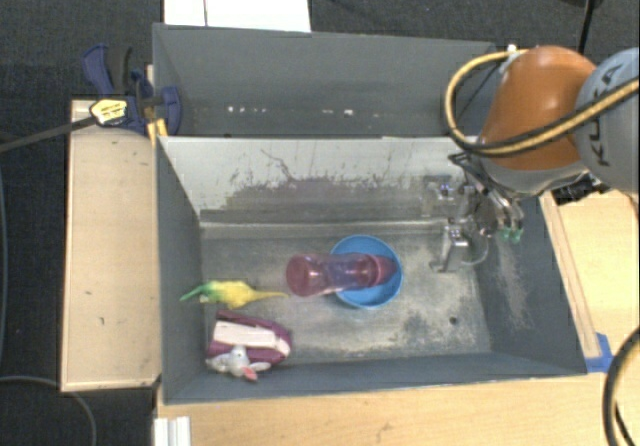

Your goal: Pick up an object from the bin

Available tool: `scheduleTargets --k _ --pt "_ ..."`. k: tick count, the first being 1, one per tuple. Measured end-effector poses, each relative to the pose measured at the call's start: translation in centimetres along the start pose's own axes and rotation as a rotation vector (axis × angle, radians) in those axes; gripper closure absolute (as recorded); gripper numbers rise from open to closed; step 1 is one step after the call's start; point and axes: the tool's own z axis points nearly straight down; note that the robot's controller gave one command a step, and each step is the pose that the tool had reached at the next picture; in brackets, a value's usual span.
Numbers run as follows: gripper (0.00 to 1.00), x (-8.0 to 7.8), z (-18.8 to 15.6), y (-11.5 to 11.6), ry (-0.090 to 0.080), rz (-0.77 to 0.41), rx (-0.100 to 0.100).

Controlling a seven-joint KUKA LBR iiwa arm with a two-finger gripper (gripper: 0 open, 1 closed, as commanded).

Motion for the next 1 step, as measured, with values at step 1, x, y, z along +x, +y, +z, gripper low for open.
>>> scheduleTargets --k 1 --pt "0.0 -0.16 -0.5 0.01 -0.008 -0.001 0.001"
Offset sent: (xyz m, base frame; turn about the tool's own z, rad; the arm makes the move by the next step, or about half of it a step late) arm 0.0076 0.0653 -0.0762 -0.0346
